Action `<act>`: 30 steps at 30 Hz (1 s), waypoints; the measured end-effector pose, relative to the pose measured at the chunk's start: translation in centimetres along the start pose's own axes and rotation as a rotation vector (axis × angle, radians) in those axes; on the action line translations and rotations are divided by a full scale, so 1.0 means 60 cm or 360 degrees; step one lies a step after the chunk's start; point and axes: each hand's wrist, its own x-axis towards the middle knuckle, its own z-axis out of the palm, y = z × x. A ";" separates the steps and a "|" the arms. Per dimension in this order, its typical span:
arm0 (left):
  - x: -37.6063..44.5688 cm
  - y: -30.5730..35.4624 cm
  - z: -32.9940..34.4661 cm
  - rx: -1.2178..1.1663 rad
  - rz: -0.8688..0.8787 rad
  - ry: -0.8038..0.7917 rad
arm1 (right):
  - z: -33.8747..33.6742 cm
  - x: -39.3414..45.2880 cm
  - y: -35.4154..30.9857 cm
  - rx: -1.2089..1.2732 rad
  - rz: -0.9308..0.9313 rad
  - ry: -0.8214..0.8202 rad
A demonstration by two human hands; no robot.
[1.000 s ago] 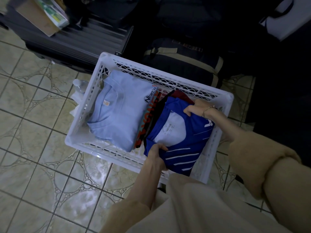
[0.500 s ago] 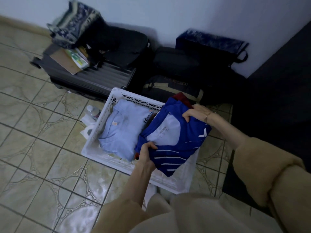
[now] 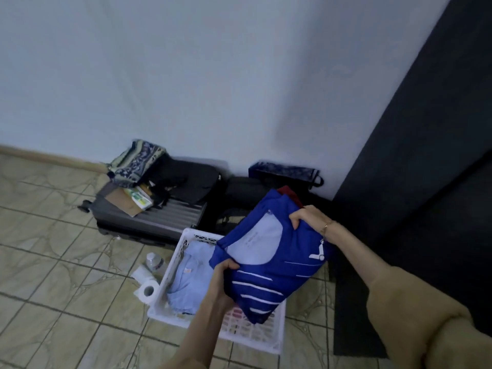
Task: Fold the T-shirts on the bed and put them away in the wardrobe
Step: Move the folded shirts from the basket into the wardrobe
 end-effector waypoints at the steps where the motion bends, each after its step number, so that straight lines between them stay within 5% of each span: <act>1: -0.024 0.011 0.012 0.0052 0.0034 -0.0023 | -0.010 -0.032 -0.010 0.0074 -0.0006 0.0038; 11: -0.230 0.068 0.122 0.0552 0.0343 -0.0191 | -0.054 -0.321 -0.003 0.0801 -0.0042 0.0427; 18: -0.348 0.062 0.144 0.1045 0.0202 -0.0250 | -0.027 -0.484 0.043 0.1128 0.0009 0.0614; 30: -0.508 -0.140 0.268 0.1421 0.0047 -0.0622 | -0.099 -0.746 0.221 0.1485 0.0049 0.1025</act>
